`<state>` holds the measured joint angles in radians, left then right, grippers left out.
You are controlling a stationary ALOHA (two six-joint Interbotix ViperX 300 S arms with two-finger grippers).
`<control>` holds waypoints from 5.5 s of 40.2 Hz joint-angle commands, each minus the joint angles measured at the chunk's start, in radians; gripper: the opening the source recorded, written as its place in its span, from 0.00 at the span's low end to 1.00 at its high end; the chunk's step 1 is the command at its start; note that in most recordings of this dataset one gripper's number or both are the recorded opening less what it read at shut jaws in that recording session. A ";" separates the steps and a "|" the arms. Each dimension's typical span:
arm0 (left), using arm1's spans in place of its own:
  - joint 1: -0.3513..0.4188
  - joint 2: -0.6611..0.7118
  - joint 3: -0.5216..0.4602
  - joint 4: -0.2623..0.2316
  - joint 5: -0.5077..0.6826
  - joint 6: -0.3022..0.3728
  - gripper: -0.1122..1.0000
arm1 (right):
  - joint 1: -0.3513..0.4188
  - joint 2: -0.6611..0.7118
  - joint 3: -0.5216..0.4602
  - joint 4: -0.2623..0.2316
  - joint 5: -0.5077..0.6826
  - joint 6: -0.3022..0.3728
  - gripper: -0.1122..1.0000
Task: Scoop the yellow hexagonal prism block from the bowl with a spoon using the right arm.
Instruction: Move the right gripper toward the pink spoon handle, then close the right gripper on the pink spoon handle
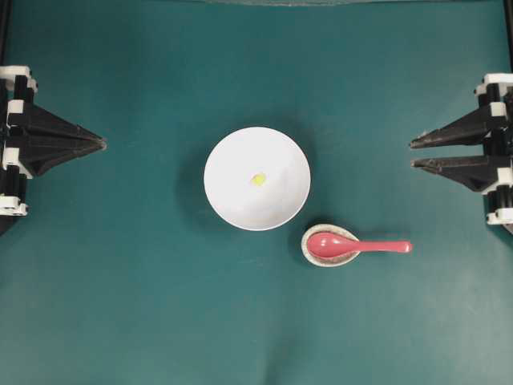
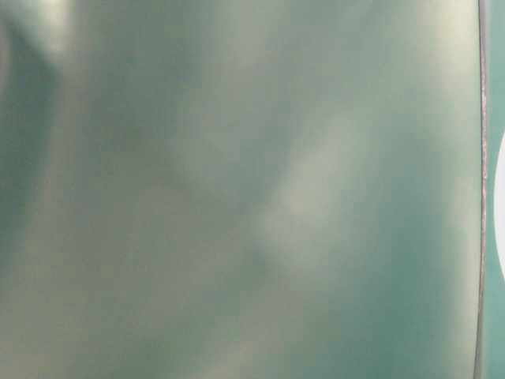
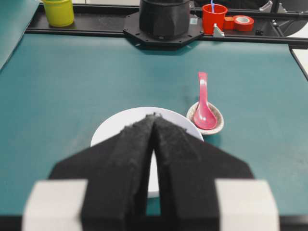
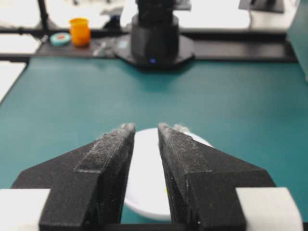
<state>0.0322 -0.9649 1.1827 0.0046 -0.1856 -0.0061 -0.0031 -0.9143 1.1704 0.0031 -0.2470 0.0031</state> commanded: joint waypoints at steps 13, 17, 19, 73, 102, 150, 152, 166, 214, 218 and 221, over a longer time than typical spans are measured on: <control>0.002 0.008 -0.028 0.002 -0.006 -0.002 0.09 | 0.000 0.048 -0.005 0.031 0.005 0.015 0.43; 0.000 0.008 -0.028 0.002 -0.005 -0.002 0.09 | 0.000 0.072 -0.002 0.041 -0.003 0.015 0.43; 0.002 0.008 -0.026 0.002 -0.003 -0.002 0.09 | 0.000 0.087 0.000 0.054 -0.018 0.015 0.43; 0.002 0.021 -0.025 0.003 -0.003 -0.002 0.09 | 0.302 0.540 0.212 0.319 -0.620 0.017 0.44; 0.002 0.021 -0.023 0.003 -0.002 -0.002 0.09 | 0.469 0.856 0.178 0.479 -0.801 0.017 0.60; 0.002 0.021 -0.020 0.003 0.006 -0.002 0.09 | 0.538 1.143 0.140 0.518 -0.980 0.072 0.60; 0.002 0.021 -0.020 0.003 0.006 -0.002 0.09 | 0.538 1.143 0.140 0.520 -0.977 0.072 0.60; 0.000 0.021 -0.020 0.002 0.006 -0.002 0.09 | 0.537 1.141 0.140 0.518 -0.974 0.069 0.60; 0.000 0.021 -0.020 0.003 0.006 -0.002 0.09 | 0.538 1.143 0.133 0.517 -0.974 0.043 0.51; 0.000 0.021 -0.020 0.003 0.006 -0.002 0.09 | 0.538 1.143 0.133 0.517 -0.974 0.041 0.51; 0.002 0.021 -0.020 0.003 0.006 -0.002 0.09 | 0.537 1.143 0.133 0.517 -0.977 0.041 0.51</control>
<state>0.0322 -0.9511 1.1812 0.0061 -0.1749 -0.0061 0.5308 0.2362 1.3085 0.5200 -1.2164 0.0460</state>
